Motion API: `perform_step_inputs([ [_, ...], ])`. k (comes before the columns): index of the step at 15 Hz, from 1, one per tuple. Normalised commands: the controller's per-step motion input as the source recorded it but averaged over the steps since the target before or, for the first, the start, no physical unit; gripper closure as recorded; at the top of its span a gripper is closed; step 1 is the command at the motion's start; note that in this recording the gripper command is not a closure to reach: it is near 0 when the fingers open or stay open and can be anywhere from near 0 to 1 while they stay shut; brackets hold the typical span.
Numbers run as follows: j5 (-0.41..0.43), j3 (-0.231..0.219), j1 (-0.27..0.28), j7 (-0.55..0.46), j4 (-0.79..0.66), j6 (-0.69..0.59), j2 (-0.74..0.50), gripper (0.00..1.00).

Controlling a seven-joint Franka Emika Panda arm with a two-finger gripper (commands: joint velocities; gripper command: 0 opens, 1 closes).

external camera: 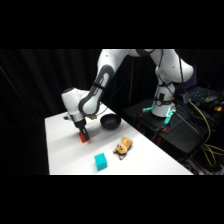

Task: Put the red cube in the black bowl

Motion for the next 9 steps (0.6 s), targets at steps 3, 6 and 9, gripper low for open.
perform_step_inputs([
  [3,-0.049,-0.041,0.067,0.07,-0.29,0.02,-0.34,1.00],
  [6,-0.084,-0.096,0.122,0.15,-0.44,-0.08,-0.51,1.00],
  [9,-0.113,-0.130,0.132,0.17,-0.43,-0.18,-0.56,1.00],
])
